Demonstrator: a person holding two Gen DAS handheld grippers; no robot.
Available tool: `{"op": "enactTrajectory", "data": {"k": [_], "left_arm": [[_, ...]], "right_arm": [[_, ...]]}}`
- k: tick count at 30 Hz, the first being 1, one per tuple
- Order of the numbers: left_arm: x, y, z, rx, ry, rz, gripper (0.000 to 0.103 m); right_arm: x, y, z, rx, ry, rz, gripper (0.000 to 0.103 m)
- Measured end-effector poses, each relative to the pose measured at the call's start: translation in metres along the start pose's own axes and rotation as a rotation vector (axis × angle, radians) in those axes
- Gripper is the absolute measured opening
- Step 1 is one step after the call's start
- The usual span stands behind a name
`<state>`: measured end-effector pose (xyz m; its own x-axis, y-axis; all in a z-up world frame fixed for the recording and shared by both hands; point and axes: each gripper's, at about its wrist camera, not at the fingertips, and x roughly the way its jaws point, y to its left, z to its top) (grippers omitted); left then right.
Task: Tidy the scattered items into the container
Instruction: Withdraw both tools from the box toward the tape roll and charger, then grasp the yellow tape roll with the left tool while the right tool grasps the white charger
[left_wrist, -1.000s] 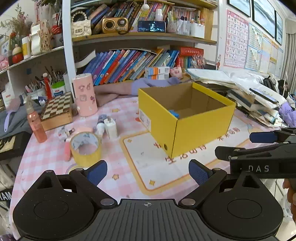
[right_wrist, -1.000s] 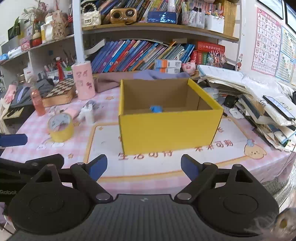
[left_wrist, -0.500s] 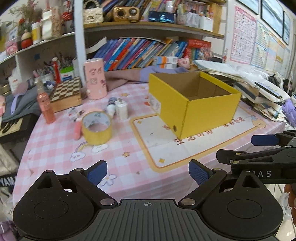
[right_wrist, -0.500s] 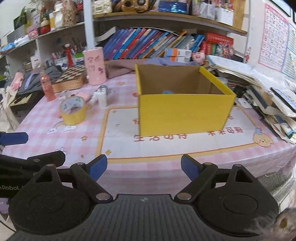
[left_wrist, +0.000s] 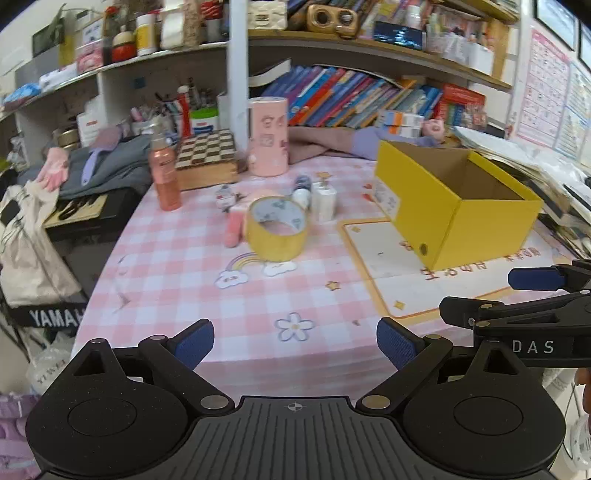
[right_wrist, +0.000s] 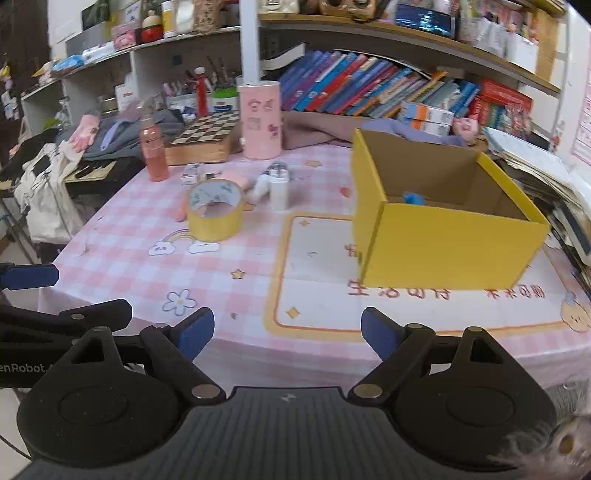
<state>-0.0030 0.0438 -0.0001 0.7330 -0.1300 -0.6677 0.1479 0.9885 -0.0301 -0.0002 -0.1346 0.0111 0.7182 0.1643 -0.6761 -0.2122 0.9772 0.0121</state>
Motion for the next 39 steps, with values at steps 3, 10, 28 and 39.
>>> {"op": "enactTrajectory", "data": {"k": [3, 10, 28, 39], "left_arm": [[0.001, 0.007, 0.0, -0.014, 0.003, 0.02, 0.097], [0.014, 0.016, 0.006, -0.03, 0.018, 0.046, 0.097], [0.089, 0.023, 0.049, -0.012, 0.07, 0.066, 0.097], [0.144, 0.019, 0.07, 0.037, 0.113, 0.065, 0.097]], "right_arm": [[0.008, 0.006, 0.004, -0.017, 0.002, 0.019, 0.087], [0.031, 0.012, 0.017, -0.034, 0.016, 0.051, 0.087], [0.115, -0.004, 0.082, -0.046, 0.043, 0.053, 0.087], [0.171, -0.01, 0.124, -0.042, 0.055, 0.059, 0.086]]}}
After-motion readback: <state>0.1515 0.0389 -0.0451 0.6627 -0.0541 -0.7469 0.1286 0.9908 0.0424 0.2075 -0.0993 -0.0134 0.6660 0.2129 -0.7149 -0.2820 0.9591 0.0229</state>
